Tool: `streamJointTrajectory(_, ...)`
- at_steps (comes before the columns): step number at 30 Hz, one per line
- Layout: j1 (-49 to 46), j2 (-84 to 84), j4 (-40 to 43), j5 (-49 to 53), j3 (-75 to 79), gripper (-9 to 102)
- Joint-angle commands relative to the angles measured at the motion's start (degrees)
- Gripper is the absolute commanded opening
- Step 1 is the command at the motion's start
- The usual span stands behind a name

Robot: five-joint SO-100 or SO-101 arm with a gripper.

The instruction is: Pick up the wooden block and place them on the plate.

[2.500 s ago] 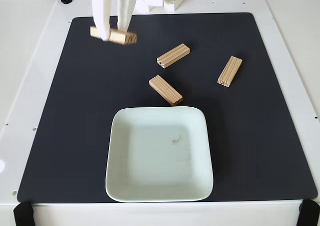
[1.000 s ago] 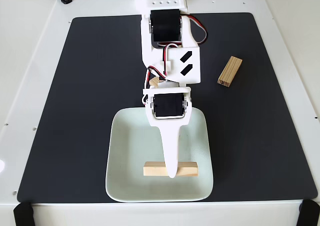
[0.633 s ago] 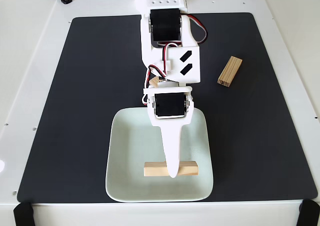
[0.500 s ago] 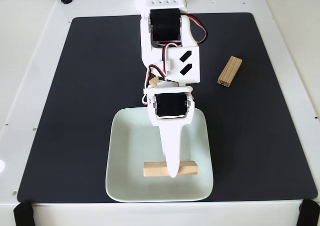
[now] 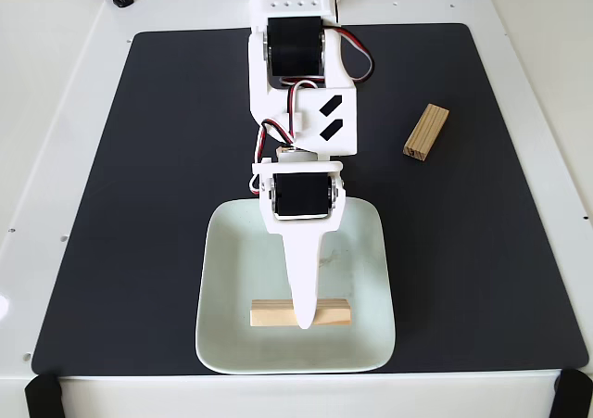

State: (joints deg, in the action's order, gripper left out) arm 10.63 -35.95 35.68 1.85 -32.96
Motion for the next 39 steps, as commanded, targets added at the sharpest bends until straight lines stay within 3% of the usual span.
streamJointTrajectory(1, -0.4, -1.3, 0.3, 0.4, 1.4, 0)
streamJointTrajectory(4, -0.4, -2.2, 0.3, 0.4, -0.6, 4)
streamJointTrajectory(10, -0.4, -2.2, 0.3, 0.3, -1.6, 34)
streamJointTrajectory(14, -0.4, -2.2, 0.3, 0.4, -1.6, 44)
streamJointTrajectory(25, -0.3, -2.5, 0.3, 0.4, -1.6, 33)
streamJointTrajectory(28, -0.3, -5.0, 0.3, 0.4, -3.3, 22)
streamJointTrajectory(32, -0.1, -14.2, 0.1, -0.3, -12.7, -2)
streamJointTrajectory(39, 0.9, -34.5, 2.8, -7.5, -29.4, 0)
